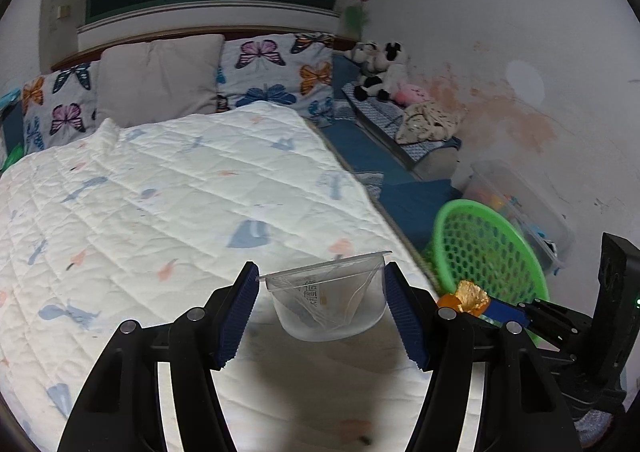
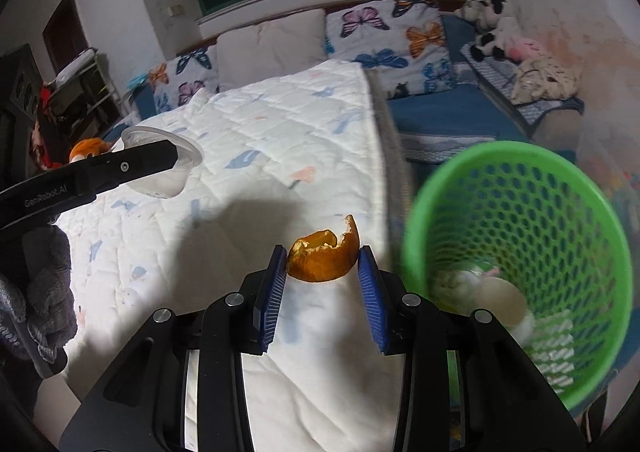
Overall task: Collect trash
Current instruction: 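Carry cup and peel over the green basket and open both tools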
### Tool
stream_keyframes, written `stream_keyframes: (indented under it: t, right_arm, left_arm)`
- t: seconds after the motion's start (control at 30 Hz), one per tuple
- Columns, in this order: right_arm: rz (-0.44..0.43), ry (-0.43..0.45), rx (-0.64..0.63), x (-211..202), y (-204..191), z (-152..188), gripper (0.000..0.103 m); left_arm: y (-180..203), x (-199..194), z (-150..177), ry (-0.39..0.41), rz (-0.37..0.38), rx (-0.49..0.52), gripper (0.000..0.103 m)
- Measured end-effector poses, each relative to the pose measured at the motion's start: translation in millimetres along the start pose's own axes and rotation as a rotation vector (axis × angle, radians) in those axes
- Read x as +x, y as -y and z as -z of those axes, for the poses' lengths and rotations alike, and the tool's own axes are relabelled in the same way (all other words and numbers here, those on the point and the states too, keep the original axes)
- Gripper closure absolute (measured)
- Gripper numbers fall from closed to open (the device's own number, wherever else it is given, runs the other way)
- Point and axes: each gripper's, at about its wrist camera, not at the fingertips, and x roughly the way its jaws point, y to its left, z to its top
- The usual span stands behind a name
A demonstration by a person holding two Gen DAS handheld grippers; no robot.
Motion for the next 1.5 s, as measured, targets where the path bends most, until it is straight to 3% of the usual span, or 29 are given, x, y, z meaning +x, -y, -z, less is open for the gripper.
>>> stream_keyframes:
  t: [0.33,0.53,0.6,1.23,1.3,1.5]
  right_arm:
    - [0.14,-0.002,0.096,-29,74,21,0.065]
    - [0.182,-0.008,0.146,-39,108,30,0.063]
    - [0.185,-0.005,0.163,-42,116,33,0.057]
    - [0.208,0.044,0.21,-77,138,50,0.037]
    - [0.21,0.042,0.208,-78,137,53,0.035]
    - [0.194,0.039,0.202,-78,126,57,0.033]
  left_arm:
    - [69,25,0,-0.041,0.093,0.079,0.041]
    - [109,42,-1,-0.065,0.132,0.131,0.041]
    - [120,48,-1,-0.076,0.145,0.141,0.041]
    - [168,92,10,-0.171,0.191,0.181,0.037]
    - [168,92,11,-0.171,0.194,0.178,0.032]
    - [159,82,11,-0.152,0.195,0.162,0.032]
